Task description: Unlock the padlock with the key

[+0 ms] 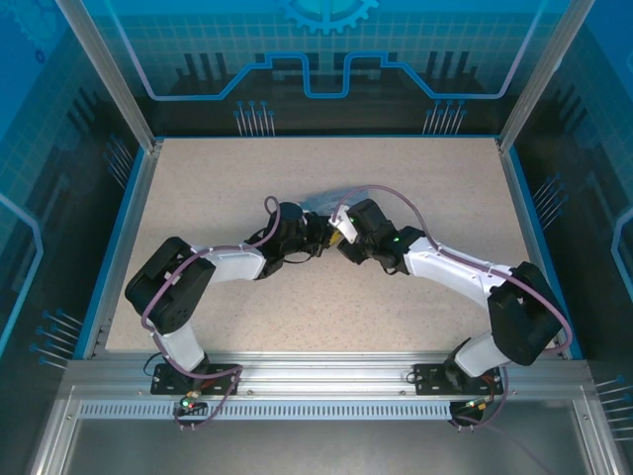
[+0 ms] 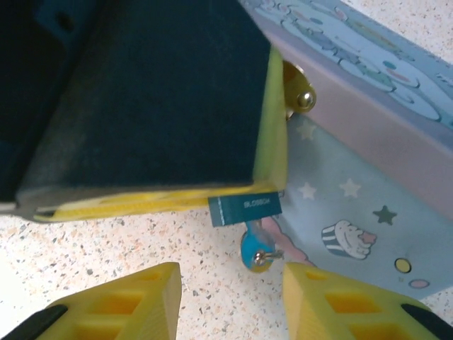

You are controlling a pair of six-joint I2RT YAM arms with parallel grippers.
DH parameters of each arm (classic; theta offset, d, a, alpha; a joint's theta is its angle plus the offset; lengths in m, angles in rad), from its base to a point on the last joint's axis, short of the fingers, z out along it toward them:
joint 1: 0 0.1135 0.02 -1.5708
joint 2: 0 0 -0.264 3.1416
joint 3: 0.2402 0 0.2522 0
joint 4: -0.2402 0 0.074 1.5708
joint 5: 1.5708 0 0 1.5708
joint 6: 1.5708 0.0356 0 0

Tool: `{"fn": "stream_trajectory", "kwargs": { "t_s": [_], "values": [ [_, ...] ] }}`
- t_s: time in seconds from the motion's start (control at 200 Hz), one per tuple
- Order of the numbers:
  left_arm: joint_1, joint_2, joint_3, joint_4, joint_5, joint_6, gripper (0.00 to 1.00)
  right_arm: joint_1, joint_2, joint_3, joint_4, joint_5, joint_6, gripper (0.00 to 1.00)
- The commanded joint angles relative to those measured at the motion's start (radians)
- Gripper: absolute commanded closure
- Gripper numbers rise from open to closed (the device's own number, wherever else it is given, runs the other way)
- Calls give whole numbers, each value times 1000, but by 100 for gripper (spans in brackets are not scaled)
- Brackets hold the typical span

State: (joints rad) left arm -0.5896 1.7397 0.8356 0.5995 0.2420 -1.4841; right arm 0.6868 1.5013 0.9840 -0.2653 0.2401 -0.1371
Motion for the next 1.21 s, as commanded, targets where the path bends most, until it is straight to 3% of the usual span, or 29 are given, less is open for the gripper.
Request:
{"fn": "stream_trajectory", "kwargs": {
  "t_s": [0.0, 0.305, 0.555, 0.73, 0.925, 0.96, 1.035, 1.065, 1.201],
  "values": [
    [9, -32, 37, 6, 36, 19, 100, -10, 20, 29, 23, 20, -9, 61],
    [12, -29, 40, 4, 39, 22, 100, -31, 28, 19, 32, 3, -1, 64],
    [12, -23, 42, 1, 43, 24, 100, -39, 42, 32, 41, -36, 9, 80],
    [11, -19, 43, 0, 46, 23, 100, -39, 43, 42, 37, -97, 28, 100],
    [11, -16, 40, 10, 46, 23, 100, -62, 39, 62, 11, -239, 83, 100],
    [12, -17, 39, 9, 45, 25, 100, -64, 39, 66, 3, -254, 89, 94],
    [11, -16, 39, 3, 44, 31, 100, -74, 29, 68, -27, -267, 98, 66],
    [13, -14, 40, 2, 43, 32, 100, -82, 19, 64, -34, -272, 106, 60],
    [15, -9, 31, 8, 43, 38, 100, -154, -59, 17, -44, -359, 169, 56]
  ]
}}
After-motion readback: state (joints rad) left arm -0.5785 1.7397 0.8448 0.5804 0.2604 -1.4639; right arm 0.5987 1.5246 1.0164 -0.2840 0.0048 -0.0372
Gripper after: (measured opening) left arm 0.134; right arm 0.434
